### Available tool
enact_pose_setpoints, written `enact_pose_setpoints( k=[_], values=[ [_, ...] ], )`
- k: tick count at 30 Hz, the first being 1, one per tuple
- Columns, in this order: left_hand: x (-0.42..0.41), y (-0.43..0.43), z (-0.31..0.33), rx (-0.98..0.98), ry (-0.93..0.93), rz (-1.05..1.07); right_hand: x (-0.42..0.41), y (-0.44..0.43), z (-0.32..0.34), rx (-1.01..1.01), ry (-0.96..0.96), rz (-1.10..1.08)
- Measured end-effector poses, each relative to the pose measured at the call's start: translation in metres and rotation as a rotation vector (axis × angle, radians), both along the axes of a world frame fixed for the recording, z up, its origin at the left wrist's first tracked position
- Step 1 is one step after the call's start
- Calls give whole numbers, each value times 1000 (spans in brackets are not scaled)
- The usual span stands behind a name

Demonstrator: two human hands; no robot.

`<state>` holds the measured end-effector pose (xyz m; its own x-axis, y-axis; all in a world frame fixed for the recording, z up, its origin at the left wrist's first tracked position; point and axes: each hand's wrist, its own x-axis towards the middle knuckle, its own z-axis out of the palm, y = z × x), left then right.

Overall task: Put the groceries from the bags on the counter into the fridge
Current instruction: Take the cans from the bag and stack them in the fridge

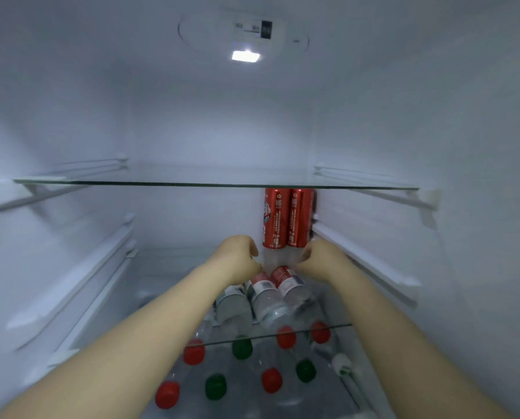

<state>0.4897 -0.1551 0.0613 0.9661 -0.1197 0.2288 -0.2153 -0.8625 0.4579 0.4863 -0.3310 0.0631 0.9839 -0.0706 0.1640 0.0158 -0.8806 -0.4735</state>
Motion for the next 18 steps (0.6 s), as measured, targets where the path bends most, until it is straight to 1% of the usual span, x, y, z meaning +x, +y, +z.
enact_pose_setpoints(
  k=[3,7,11,16,18],
  values=[
    [-28,1,2,-29,-27,-59,-40,-7,12,-72,50,34],
    [-67,-9,4,-111,-87,-169,-96,-18,20,-144,47,-9],
    [-113,-19,2,-193,-121,-285,-166,-30,22,-123,-31,-47],
    [-178,-42,4,-232,-200,-513,-264,-48,20,-238,-171,-127],
    [-204,-55,6,-239,-224,-608,-301,-51,20,-250,-208,-167]
  ],
)
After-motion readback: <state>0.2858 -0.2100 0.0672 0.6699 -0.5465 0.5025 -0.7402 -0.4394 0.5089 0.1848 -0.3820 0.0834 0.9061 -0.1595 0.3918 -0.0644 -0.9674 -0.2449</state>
